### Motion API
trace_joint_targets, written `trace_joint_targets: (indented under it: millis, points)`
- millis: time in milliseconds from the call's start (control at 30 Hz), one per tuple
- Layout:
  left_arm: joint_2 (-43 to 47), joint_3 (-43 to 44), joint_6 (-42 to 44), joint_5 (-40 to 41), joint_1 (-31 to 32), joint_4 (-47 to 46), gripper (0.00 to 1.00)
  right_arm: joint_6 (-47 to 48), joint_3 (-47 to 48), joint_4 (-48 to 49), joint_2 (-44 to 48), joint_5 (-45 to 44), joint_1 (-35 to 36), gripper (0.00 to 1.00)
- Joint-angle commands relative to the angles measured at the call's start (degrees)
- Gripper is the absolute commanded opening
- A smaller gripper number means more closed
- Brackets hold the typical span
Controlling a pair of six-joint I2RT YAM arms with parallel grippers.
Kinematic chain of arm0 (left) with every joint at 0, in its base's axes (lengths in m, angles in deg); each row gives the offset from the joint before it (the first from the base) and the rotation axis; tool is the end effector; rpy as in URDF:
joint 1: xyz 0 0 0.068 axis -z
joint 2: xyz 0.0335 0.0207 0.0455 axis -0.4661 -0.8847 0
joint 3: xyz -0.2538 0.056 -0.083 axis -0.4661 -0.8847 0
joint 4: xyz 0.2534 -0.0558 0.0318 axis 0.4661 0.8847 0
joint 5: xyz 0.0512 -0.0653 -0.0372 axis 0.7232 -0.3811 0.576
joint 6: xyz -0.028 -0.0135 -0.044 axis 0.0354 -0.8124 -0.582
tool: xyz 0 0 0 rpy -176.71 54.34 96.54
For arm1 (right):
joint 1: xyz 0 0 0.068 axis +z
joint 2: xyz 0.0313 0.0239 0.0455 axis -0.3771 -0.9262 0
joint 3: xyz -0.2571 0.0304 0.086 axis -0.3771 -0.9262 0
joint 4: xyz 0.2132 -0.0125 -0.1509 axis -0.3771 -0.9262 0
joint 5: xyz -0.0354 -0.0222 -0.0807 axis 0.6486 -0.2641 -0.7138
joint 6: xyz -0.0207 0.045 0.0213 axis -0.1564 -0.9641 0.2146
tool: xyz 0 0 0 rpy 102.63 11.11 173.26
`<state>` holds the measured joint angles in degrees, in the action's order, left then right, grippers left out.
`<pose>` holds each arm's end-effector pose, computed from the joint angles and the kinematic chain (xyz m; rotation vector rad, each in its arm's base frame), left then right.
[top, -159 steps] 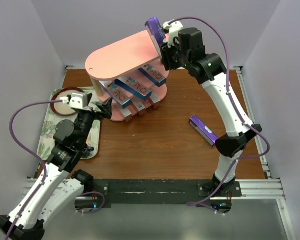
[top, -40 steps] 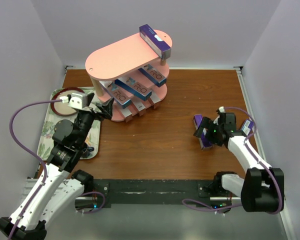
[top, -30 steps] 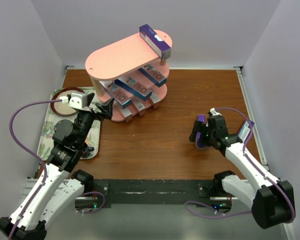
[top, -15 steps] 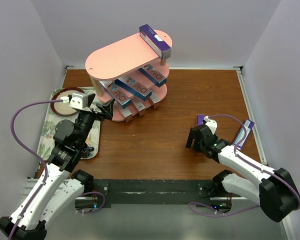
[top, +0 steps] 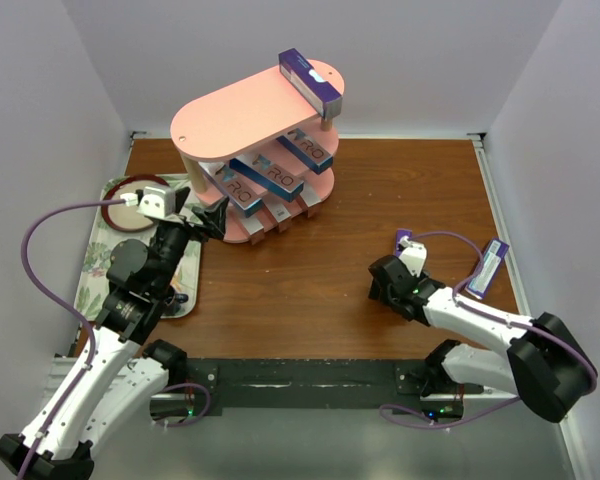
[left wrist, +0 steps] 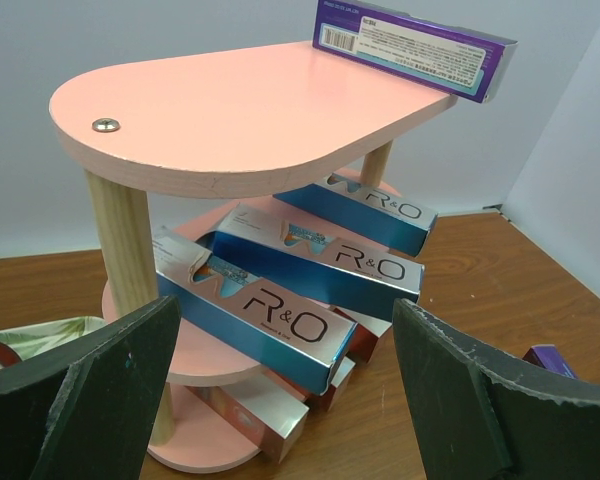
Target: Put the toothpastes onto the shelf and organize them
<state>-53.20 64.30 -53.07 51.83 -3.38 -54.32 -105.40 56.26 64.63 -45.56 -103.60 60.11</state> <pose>0.1387 -0.0580 0.3640 0.0634 1.3988 -0.4205 0.1573 0.0993 0.1506 0.3695 2.3771 -0.0666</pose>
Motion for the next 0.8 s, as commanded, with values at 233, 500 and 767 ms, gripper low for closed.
trace_joint_targets:
  millis: [233, 500, 767]
  points:
    - [0.51, -0.09, -0.64, -0.46, -0.58, -2.35, 0.92, -4.61, 2.12, -1.99, -0.47, -6.26, 1.59, 0.59]
    - [0.51, 0.00, -0.64, -0.46, -0.58, -2.44, 0.92, -2.42, 4.31, -6.72, 5.50, -6.88, 2.39, 0.34]
    - [0.51, -0.09, -0.46, -0.46, -0.58, -2.35, 0.92, 6.27, 13.96, -13.76, 11.13, -6.18, 2.30, 0.29]
